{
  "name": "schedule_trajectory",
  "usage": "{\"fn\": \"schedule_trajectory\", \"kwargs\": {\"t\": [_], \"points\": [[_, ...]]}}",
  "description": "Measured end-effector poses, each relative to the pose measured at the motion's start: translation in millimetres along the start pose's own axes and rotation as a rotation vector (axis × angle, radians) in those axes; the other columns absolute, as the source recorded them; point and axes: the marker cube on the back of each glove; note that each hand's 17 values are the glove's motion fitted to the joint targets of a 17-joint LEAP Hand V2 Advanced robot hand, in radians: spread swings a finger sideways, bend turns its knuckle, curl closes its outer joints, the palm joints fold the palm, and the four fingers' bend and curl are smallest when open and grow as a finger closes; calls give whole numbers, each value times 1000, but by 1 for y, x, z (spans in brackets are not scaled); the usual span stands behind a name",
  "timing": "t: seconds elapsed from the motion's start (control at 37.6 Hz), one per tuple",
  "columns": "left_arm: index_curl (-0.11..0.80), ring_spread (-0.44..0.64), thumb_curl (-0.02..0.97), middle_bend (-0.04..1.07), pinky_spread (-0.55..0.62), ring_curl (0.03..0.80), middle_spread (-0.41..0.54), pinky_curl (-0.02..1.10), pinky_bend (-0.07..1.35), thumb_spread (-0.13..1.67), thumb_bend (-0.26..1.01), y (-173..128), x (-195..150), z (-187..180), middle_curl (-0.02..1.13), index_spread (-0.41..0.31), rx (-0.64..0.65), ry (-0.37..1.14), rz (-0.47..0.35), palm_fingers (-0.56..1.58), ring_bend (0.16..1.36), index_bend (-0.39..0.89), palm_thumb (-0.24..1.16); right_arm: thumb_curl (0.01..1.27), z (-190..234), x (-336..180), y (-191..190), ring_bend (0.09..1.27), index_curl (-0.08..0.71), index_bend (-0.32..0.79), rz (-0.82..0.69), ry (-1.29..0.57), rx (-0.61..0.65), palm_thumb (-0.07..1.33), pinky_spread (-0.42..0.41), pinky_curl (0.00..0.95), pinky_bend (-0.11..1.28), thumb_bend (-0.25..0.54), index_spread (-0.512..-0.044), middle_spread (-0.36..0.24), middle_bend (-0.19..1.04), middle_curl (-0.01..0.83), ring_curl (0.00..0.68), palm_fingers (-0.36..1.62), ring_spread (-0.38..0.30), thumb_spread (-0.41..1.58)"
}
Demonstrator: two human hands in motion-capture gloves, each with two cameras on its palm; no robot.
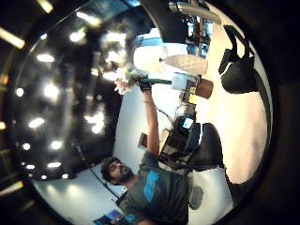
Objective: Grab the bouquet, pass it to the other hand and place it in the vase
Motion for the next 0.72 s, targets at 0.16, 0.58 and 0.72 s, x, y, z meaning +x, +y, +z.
{"fn": "schedule_trajectory", "kwargs": {"t": [0.16, 0.58, 0.72], "points": [[333, -339, 647, 440, -314, 440, -320, 454, 656, 439, -102, -3, -18, 13, 449, -233, -59, 24, -45, 665, 708, -160, 603, 648, -2, -5, 1, 301, 361, 131, -38, -44, -16, 898, 117, 350, 293, -30, -293, -170, 246, 456, 387, 1054, -136, 738], [190, 114, 457, 272, 338, 361, 22, 380, 645, 677, -62, 5, -7, -37, 355, 43, 77, 148, 23, 92, 697, 60, 349, 642, -6, -2, 0, 273, 354, 133, -90, 20, 4, 896, 150, 344, 241, -29, -294, -165, 234, 459, 392, 1054, -136, 747], [179, 151, 428, 288, 391, 354, 30, 368, 637, 693, -55, 10, -3, -44, 361, 40, 83, 139, 34, 94, 708, 82, 324, 641, -1, -7, 2, 271, 352, 134, -20, -9, 3, 896, 152, 347, 231, -29, -294, -164, 225, 458, 395, 1053, -136, 748]]}}
